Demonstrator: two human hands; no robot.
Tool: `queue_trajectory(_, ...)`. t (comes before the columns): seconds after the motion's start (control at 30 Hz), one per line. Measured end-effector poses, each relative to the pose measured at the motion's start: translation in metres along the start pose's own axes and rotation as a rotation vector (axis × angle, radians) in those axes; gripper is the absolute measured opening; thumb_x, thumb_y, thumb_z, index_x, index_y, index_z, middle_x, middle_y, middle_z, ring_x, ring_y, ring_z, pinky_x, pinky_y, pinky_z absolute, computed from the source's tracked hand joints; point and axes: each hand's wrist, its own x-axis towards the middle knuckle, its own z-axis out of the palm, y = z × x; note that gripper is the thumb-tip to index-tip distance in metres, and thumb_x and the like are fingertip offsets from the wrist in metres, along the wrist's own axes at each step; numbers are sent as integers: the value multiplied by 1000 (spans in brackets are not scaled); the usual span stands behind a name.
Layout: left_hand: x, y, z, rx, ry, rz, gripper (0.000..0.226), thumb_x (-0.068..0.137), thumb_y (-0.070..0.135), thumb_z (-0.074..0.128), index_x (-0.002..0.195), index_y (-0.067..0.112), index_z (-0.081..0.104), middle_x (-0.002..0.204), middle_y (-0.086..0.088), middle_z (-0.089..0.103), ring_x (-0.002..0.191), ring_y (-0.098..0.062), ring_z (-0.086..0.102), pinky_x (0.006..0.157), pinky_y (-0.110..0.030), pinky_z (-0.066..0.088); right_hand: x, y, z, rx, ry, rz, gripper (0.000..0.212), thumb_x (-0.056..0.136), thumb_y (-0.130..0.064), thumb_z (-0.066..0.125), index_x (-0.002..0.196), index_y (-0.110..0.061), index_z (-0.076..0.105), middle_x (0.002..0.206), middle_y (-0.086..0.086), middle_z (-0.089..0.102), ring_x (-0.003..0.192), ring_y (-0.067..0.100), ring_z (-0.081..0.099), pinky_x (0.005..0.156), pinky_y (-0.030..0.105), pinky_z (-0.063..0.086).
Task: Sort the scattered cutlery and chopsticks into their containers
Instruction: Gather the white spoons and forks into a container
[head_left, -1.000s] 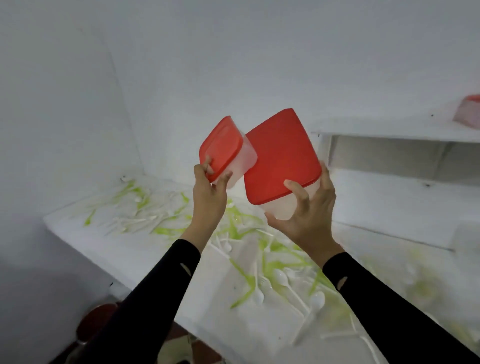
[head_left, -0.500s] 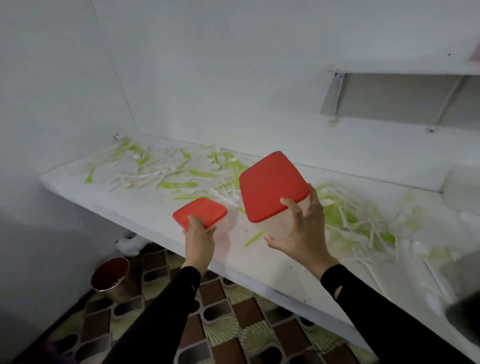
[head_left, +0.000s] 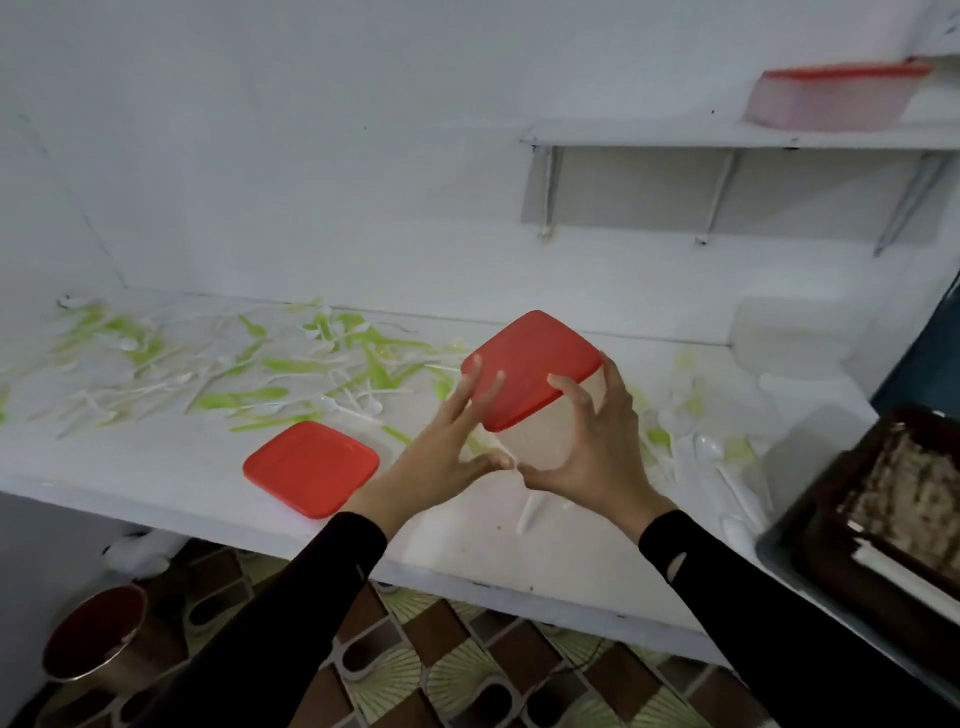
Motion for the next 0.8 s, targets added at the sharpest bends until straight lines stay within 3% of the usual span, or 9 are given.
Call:
queue_trajectory(0.07,15,8,12,95,-16,110,68,94,63,37,153,38,14,163,15,4,150,-6,4,122,-43,11,1,7,-9,-17,6,-5,114,46,-62,82,141,-37,26,155,24,14,134,43,32,100,55,40)
queue_trajectory(0.2,44,27,27,25,226,143,48,102,41,34,145,24,45,147,16,43,137,-8,41,110,-31,39,4,10,-17,-16,47,91,123,47,-67,74,148,-33,13,156,25,10,139,41,26,103,55,37)
queue_trajectory(0.3,62,35,27,1,242,120,46,101,40,35,135,19,57,130,4,63,119,-15,59,97,-29,47,12,0,-15,-63,86,260,132,45,-77,69,150,-32,3,154,22,18,132,41,34,99,53,39)
queue_trajectory(0.43,71,34,25,22,165,108,45,101,40,35,134,20,58,125,4,67,111,-12,63,91,-18,47,18,0,-22,-145,61,309,134,42,-76,74,149,-36,5,150,18,25,124,38,41,95,48,37)
queue_trajectory(0.57,80,31,11,8,186,149,34,104,28,41,129,17,60,98,1,72,84,-12,67,72,-14,47,29,7,-39,-184,14,207,131,42,-70,76,148,-41,5,152,15,22,126,35,38,99,46,34)
queue_trajectory(0.7,95,13,-18,-26,494,-53,30,105,21,42,122,8,63,98,-11,73,88,-19,68,81,-27,52,30,20,-57,-187,-52,94,130,42,-70,75,149,-44,7,154,15,19,135,35,31,104,48,31)
queue_trajectory(0.8,91,-20,-43,-88,641,-274,38,104,36,38,120,12,62,102,-10,70,94,-28,68,83,-46,56,30,37,-74,-117,-7,167,126,47,-70,79,150,-47,11,155,16,17,140,34,24,108,50,28)
